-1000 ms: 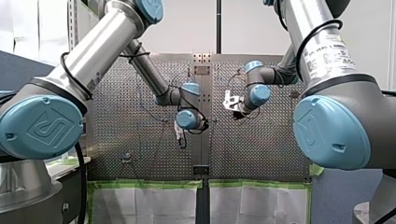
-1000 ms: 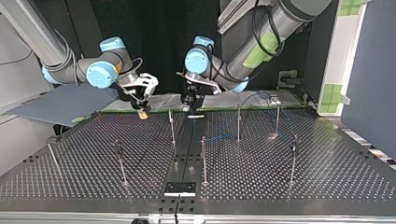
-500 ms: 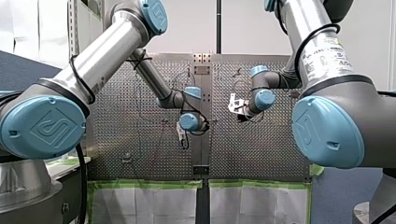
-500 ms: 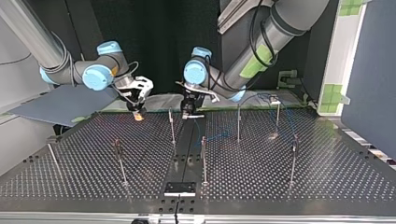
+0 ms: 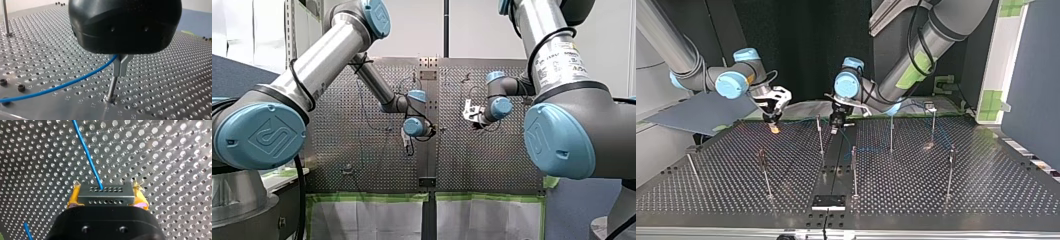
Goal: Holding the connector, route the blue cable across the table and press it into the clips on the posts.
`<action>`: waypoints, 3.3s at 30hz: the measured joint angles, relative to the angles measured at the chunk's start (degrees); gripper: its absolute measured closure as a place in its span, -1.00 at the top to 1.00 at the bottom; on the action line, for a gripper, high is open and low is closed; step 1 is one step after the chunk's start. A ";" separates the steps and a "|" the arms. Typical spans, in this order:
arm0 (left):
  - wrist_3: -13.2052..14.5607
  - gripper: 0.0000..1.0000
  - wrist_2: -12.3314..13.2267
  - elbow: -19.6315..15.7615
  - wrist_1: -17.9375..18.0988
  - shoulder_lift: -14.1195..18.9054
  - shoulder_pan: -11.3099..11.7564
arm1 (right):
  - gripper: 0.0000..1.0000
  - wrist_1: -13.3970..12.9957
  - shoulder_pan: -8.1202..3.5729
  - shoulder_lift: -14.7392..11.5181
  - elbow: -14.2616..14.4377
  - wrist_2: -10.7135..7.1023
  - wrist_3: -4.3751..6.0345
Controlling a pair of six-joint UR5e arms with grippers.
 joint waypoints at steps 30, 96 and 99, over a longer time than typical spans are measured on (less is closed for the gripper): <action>2.09 -0.04 -4.63 10.57 -12.09 -2.70 0.43 | -1.00 -2.67 -4.40 3.78 -3.62 -2.35 1.04; 0.46 1.00 -14.50 -2.50 -6.80 6.39 -13.59 | -1.00 3.15 -5.41 3.51 -3.74 -5.87 -7.37; 0.09 1.00 -14.66 -1.10 -7.77 5.01 -15.02 | -1.00 3.20 -5.74 3.22 -3.72 -6.84 -7.40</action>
